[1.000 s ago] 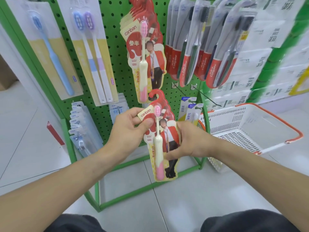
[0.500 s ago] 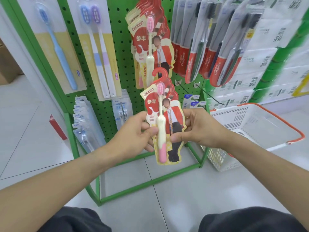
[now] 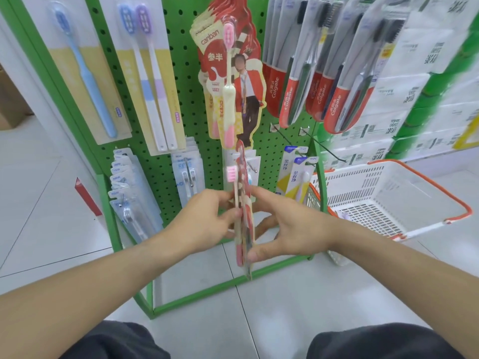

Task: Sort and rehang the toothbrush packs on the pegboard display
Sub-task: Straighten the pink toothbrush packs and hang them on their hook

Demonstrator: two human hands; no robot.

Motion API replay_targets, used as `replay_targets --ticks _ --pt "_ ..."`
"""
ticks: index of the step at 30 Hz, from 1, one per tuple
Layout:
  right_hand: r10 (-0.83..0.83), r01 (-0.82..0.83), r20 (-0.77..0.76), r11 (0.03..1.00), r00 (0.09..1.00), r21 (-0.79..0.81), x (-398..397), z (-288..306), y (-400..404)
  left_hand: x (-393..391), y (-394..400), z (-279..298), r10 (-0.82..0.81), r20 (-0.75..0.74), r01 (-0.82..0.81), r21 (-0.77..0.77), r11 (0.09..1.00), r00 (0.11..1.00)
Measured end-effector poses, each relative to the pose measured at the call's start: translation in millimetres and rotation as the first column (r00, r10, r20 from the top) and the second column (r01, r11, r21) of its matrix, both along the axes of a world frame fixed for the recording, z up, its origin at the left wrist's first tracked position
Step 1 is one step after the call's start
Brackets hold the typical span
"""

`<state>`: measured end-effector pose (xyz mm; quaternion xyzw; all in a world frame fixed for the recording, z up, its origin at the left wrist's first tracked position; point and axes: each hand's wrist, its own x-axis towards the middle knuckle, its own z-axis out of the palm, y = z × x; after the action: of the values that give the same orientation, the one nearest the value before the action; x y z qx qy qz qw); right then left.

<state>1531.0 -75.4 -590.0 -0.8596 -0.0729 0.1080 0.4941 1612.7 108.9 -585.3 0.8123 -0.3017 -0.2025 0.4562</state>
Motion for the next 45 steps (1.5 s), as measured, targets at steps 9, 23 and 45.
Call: replay_targets --ticks 9,23,45 --pt "-0.226 0.234 -0.07 0.962 0.972 0.14 0 7 10 3 -1 -4 0.023 -0.15 -0.038 -0.099 0.994 0.988" --pt "-0.473 0.454 0.243 0.881 0.847 0.131 16 3 -19 4 5 -9 -0.215 -0.322 0.229 0.004 0.973 0.922" --pt "-0.346 0.327 0.087 0.928 0.934 0.179 12 -16 -12 13 6 -4 0.059 -0.321 -0.103 -0.124 0.987 0.945"
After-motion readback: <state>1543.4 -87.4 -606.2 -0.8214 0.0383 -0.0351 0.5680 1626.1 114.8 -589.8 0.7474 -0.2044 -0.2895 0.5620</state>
